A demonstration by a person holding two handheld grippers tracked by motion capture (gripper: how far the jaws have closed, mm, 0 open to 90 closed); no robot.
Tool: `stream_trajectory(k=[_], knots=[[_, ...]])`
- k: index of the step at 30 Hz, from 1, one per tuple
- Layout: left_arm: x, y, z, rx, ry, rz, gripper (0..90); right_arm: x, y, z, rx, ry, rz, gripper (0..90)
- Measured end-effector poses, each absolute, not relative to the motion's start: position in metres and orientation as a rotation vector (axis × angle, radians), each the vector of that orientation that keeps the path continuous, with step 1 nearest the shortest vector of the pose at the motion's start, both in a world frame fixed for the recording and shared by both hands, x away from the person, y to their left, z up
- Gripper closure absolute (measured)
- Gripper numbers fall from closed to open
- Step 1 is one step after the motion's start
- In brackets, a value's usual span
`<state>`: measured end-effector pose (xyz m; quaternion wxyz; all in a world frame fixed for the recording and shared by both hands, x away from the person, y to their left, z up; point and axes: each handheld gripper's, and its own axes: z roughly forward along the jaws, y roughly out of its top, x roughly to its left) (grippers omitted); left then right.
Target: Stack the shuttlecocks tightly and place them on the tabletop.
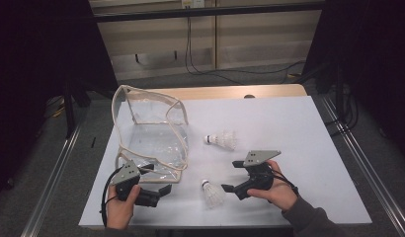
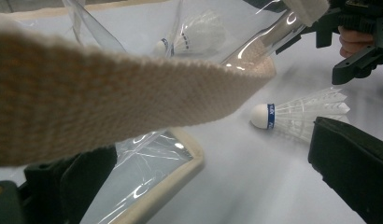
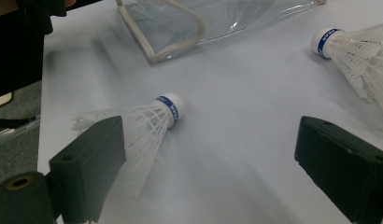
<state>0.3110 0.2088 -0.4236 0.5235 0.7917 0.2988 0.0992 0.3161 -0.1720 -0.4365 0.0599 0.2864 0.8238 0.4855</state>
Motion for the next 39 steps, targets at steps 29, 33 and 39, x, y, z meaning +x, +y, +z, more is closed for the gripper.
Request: stream_trajectory(k=[29, 33, 39], knots=[[0.3115, 0.2091, -0.4236, 1.895, 0.711, 0.235, 1.1, 0.3148, -0.1674, -0.4426, 0.803, 2.533, 1.424, 11.2], [0.3115, 0.2090, -0.4234, 1.896, 0.716, 0.237, 1.1, 0.3163, -0.1700, -0.4424, 0.808, 2.522, 1.433, 16.0], [0.3116, 0.2091, -0.4234, 1.896, 0.716, 0.236, 1.1, 0.3157, -0.1690, -0.4435, 0.781, 2.544, 1.431, 27.5]])
